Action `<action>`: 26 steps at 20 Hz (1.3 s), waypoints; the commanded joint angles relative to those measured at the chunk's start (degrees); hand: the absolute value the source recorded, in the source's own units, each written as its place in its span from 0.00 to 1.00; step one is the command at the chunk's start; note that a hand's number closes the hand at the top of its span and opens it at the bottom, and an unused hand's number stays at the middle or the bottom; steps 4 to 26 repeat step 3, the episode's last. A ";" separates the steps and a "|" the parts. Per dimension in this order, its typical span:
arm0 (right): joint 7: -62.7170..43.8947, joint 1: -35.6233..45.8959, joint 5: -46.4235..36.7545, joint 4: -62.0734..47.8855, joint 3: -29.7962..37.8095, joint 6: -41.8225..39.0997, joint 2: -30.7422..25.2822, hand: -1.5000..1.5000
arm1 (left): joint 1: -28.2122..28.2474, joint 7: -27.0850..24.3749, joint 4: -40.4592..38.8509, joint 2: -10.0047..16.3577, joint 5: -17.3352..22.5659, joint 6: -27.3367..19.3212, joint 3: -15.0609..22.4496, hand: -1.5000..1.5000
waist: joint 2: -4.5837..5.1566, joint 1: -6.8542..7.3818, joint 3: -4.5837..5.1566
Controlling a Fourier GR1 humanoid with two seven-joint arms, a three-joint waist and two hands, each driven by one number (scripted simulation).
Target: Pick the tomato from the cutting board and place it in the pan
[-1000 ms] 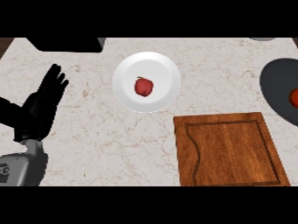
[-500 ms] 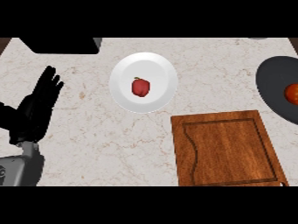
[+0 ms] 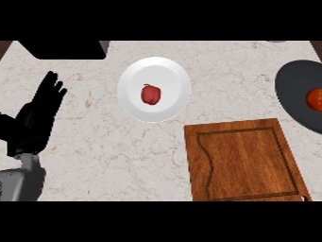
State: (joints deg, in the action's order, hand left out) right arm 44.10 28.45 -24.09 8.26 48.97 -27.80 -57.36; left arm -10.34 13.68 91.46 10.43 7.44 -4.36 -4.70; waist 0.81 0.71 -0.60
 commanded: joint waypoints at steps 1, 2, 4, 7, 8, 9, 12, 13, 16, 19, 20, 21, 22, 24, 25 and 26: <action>7.91 -3.46 0.99 0.72 0.28 -7.64 0.81 0.00 | 0.71 -1.53 -1.34 -0.80 -0.38 0.21 0.51 0.50 | 0.05 0.07 0.01; 6.06 -2.74 0.89 1.11 0.01 -7.27 -0.27 0.00 | -0.95 0.48 -0.42 -1.28 -0.59 -0.46 1.39 0.50 | 0.04 0.32 -0.01; 7.52 -4.27 1.05 1.33 -0.12 -7.89 0.24 0.00 | 0.51 0.13 -0.21 0.86 1.08 1.32 -0.89 0.50 | -0.14 0.40 0.06; 7.52 -4.27 1.05 1.33 -0.12 -7.89 0.24 0.00 | 0.51 0.13 -0.21 0.86 1.08 1.32 -0.89 0.50 | -0.14 0.40 0.06; 7.52 -4.27 1.05 1.33 -0.12 -7.89 0.24 0.00 | 0.51 0.13 -0.21 0.86 1.08 1.32 -0.89 0.50 | -0.14 0.40 0.06; 7.52 -4.27 1.05 1.33 -0.12 -7.89 0.24 0.00 | 0.51 0.13 -0.21 0.86 1.08 1.32 -0.89 0.50 | -0.14 0.40 0.06; 7.52 -4.27 1.05 1.33 -0.12 -7.89 0.24 0.00 | 0.51 0.13 -0.21 0.86 1.08 1.32 -0.89 0.50 | -0.14 0.40 0.06; 7.52 -4.27 1.05 1.33 -0.12 -7.89 0.24 0.00 | 0.51 0.13 -0.21 0.86 1.08 1.32 -0.89 0.50 | -0.14 0.40 0.06; 7.52 -4.27 1.05 1.33 -0.12 -7.89 0.24 0.00 | 0.51 0.13 -0.21 0.86 1.08 1.32 -0.89 0.50 | -0.14 0.40 0.06; 7.52 -4.27 1.05 1.33 -0.12 -7.89 0.24 0.00 | 0.51 0.13 -0.21 0.86 1.08 1.32 -0.89 0.50 | -0.14 0.40 0.06; 7.52 -4.27 1.05 1.33 -0.12 -7.89 0.24 0.00 | 0.51 0.13 -0.21 0.86 1.08 1.32 -0.89 0.50 | -0.14 0.40 0.06; 7.52 -4.27 1.05 1.33 -0.12 -7.89 0.24 0.00 | 0.51 0.13 -0.21 0.86 1.08 1.32 -0.89 0.50 | -0.14 0.40 0.06; 7.52 -4.27 1.05 1.33 -0.12 -7.89 0.24 0.00 | 0.51 0.13 -0.21 0.86 1.08 1.32 -0.89 0.50 | -0.14 0.40 0.06; 7.52 -4.27 1.05 1.33 -0.12 -7.89 0.24 0.00 | 0.51 0.13 -0.21 0.86 1.08 1.32 -0.89 0.50 | -0.14 0.40 0.06; 7.52 -4.27 1.05 1.33 -0.12 -7.89 0.24 0.00 | 0.51 0.13 -0.21 0.86 1.08 1.32 -0.89 0.50 | -0.14 0.40 0.06; 7.52 -4.27 1.05 1.33 -0.12 -7.89 0.24 0.00 | 0.51 0.13 -0.21 0.86 1.08 1.32 -0.89 0.50 | -0.14 0.40 0.06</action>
